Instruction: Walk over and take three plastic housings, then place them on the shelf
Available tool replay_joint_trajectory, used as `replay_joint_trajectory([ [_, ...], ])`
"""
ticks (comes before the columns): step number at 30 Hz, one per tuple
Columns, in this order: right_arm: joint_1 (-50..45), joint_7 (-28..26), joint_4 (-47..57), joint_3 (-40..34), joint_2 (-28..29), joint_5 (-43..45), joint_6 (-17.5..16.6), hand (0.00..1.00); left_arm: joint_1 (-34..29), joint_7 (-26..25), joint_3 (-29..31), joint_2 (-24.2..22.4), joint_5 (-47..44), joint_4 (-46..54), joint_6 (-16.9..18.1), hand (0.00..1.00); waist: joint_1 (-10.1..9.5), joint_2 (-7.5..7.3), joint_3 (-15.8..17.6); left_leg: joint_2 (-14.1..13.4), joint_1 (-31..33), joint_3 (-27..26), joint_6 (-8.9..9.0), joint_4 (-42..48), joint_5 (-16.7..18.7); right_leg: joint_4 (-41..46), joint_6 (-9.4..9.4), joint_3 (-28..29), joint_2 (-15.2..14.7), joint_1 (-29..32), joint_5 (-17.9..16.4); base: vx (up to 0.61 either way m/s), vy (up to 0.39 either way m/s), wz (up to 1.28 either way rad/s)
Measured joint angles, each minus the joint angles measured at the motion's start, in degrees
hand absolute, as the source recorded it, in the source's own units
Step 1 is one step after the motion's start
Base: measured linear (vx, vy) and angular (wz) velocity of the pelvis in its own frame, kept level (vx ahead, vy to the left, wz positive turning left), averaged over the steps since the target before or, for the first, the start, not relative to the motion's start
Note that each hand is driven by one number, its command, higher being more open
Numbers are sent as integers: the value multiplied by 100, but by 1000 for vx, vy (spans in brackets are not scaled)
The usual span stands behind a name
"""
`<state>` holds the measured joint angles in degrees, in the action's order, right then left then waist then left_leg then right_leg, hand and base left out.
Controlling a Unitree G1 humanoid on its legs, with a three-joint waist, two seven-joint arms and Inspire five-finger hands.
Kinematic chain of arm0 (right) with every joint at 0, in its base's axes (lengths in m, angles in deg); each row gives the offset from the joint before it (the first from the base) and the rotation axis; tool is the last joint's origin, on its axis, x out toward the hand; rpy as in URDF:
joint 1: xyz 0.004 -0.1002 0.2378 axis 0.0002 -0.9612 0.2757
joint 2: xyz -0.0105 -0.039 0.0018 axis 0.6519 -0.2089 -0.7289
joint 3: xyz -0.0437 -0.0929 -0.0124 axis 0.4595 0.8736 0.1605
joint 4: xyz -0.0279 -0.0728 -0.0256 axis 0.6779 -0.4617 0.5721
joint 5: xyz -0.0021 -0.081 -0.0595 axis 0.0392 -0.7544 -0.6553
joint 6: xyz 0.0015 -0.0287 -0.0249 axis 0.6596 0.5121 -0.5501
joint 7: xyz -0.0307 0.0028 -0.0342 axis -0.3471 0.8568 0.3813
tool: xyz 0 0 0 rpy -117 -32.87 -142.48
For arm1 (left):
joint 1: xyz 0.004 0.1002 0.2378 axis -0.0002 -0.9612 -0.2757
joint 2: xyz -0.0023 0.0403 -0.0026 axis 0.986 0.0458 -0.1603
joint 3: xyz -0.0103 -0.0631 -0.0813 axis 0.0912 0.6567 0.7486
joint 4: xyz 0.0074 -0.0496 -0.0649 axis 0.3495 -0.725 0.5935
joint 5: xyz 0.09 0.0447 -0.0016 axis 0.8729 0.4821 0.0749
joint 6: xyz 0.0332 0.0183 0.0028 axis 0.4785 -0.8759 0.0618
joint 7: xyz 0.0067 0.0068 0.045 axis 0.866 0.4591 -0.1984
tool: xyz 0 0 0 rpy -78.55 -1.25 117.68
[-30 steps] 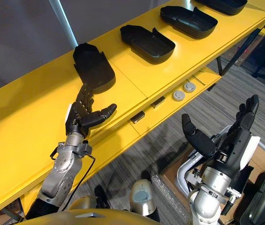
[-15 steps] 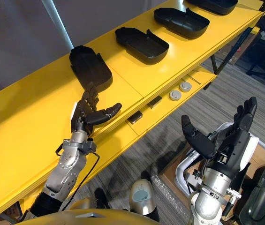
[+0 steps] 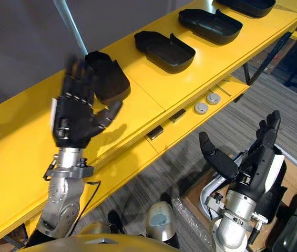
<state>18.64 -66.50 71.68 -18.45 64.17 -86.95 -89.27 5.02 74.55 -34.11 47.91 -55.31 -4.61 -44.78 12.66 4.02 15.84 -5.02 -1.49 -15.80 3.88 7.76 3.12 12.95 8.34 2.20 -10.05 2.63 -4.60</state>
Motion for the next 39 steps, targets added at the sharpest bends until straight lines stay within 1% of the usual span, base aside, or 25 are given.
replay_joint_trajectory([
  [1,2,-2,0,2,-28,1,0,100,-3,-3,22,1,-5,101,220,100,-5,13,-8,33,-1,40,-7,-1,-5,-3,5,-39,-19,-24,-7,5,3,18],
  [2,7,-15,0,2,-46,2,0,100,-14,-33,31,0,-3,168,357,100,-10,15,-9,35,-8,78,-10,-3,-6,-10,10,-75,-33,-66,-16,0,-1,15],
  [4,15,-62,0,13,-51,16,0,100,-66,-122,44,0,2,250,456,100,-22,16,-24,37,-7,124,-13,-9,-7,-14,19,-108,-43,-86,-25,-8,-10,9],
  [7,14,-257,0,48,-53,193,0,100,-122,-284,145,-1,38,273,455,100,-49,20,-31,42,2,172,-14,-30,-26,-50,33,-141,-47,-98,-33,-19,-14,6],
  [10,-7,-794,0,90,-61,659,42,100,-429,-379,248,-4,44,274,412,100,-61,49,-149,45,-6,229,-11,-129,-82,-158,33,-234,-45,-151,-17,8,-15,12],
  [12,-4,-1184,-1,190,-87,1049,119,100,-605,-388,306,-16,45,274,287,100,-130,65,-260,47,-10,277,1,-185,-110,-203,20,-296,-43,-192,-5,37,-16,13],
  [13,7,-1258,-2,245,-100,1120,133,100,-652,-388,337,-16,50,274,249,100,-147,59,-291,49,-11,290,1,-201,-123,-215,16,-318,-44,-204,1,53,-16,20],
  [14,37,-1363,-3,416,-130,1137,181,100,-755,-399,448,-18,77,273,116,100,-182,41,-336,49,-34,343,-2,-207,-147,-235,12,-396,-45,-268,9,55,-17,19],
  [15,50,-1390,-10,486,-144,1135,196,100,-789,-413,491,-18,83,274,55,100,-216,27,-343,48,-57,363,2,-213,-151,-252,12,-421,-44,-304,9,52,-17,20],
  [16,74,-1420,-19,615,-162,1130,211,100,-887,-418,574,-32,108,273,-47,100,-299,8,-363,49,-111,390,7,-259,-165,-326,8,-468,-40,-397,20,18,-15,17],
  [17,85,-1427,-25,726,-162,1131,217,100,-1021,-414,651,-39,138,273,-129,100,-345,-5,-464,55,-104,443,6,-325,-181,-386,12,-530,-42,-425,27,22,-14,20],
  [20,215,-1423,-59,884,-158,1131,263,100,-1233,-374,855,-42,274,271,-279,100,-464,-78,-535,66,-153,520,12,-420,-228,-538,6,-641,-43,-559,80,31,-4,18],
  [22,363,-1406,-144,1012,-147,1135,385,100,-1433,-266,1022,-53,269,270,-419,100,-557,-190,-597,79,-229,579,16,-511,-262,-632,8,-707,-45,-689,95,26,-3,14],
  [24,442,-1350,-216,1118,-129,1130,476,100,-1566,-113,1115,-57,267,260,-520,100,-636,-261,-651,101,-280,624,14,-584,-290,-702,14,-773,-58,-768,107,23,-1,11],
  [26,502,-1295,-321,1175,-129,1116,545,100,-1634,5,1135,-59,251,249,-638,100,-661,-299,-708,139,-301,654,5,-668,-325,-728,17,-812,-76,-797,111,15,10,11],
  [28,540,-1161,-416,1242,-124,1096,641,100,-1638,237,1129,-59,261,238,-863,100,-735,-316,-776,151,-318,656,-5,-782,-383,-799,29,-820,-89,-798,148,5,7,4],
  [30,578,-1059,-439,1255,-124,1033,696,100,-1637,271,1126,-60,415,226,-988,100,-761,-318,-780,155,-332,644,-4,-825,-406,-825,37,-820,-88,-797,169,0,0,0],
  [31,589,-1014,-449,1255,-124,1009,691,100,-1637,268,1126,-57,544,210,-1048,100,-766,-320,-780,156,-364,637,-3,-855,-418,-826,36,-817,-88,-804,169,0,0,0],
  [33,605,-942,-450,1256,-125,1011,564,100,-1636,311,1123,-59,628,185,-1147,100,-763,-318,-787,157,-411,628,2,-975,-474,-844,33,-817,-80,-811,171,0,0,0],
  [35,656,-857,-441,1220,-126,1011,185,100,-1628,359,1081,-53,691,179,-1266,100,-729,-316,-791,144,-410,588,6,-1122,-562,-958,16,-792,-46,-768,255,-2,2,-5],
  [39,649,-917,-202,1120,-146,1011,-1,100,-1562,306,1006,-32,732,24,-1437,100,-644,-328,-787,134,-376,469,15,-1214,-600,-1015,9,-656,-12,-631,313,-7,9,-13],
])
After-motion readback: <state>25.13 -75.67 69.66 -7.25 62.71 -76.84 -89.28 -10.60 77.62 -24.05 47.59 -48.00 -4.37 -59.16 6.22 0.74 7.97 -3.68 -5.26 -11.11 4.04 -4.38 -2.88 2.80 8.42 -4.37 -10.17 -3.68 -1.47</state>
